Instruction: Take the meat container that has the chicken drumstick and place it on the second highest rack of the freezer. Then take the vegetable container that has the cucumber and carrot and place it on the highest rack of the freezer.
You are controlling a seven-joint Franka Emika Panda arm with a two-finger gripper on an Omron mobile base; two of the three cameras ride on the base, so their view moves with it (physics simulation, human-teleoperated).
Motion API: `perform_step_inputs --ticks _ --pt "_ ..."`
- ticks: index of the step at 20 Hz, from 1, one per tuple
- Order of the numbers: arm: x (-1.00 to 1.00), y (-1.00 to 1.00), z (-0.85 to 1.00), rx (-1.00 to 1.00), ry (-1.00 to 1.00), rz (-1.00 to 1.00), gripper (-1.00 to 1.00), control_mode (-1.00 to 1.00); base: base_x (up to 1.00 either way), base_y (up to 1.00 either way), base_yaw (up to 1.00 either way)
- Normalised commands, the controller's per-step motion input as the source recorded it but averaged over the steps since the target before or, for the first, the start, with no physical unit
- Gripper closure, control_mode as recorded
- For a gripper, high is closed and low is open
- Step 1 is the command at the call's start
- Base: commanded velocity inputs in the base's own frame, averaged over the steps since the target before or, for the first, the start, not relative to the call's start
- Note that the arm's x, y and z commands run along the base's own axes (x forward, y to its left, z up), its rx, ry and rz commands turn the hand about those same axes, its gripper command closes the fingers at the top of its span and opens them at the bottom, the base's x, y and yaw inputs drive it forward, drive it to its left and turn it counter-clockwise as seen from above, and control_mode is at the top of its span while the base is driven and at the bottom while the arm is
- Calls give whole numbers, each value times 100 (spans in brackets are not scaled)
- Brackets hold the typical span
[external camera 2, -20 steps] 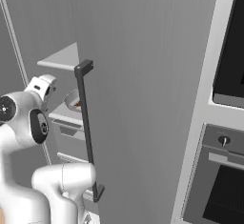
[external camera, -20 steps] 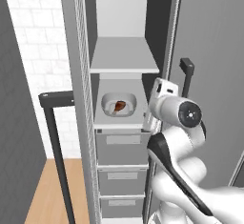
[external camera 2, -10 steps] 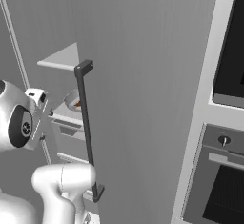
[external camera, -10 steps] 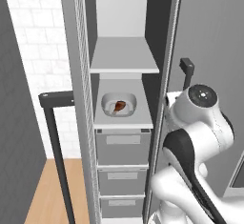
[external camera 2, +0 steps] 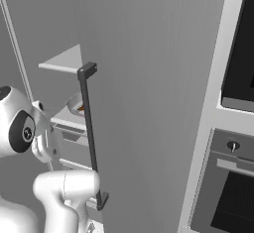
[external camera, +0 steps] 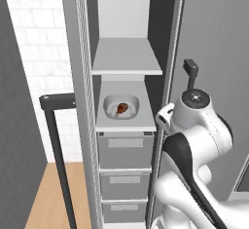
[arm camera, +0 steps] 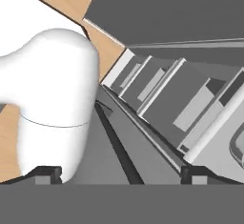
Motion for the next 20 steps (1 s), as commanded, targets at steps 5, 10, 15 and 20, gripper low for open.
perform_step_inputs --ticks 5,10,15,20 --pt "-65 -49 -7 13 -20 16 -100 -100 0 0 0" --pt "-38 -20 -14 2 -13 6 -100 -100 0 0 0" --pt "-9 -2 -3 0 -3 1 -100 100 -43 -27 -1" --pt "0 0 0 0 0 0 -100 100 -25 -79 -18"
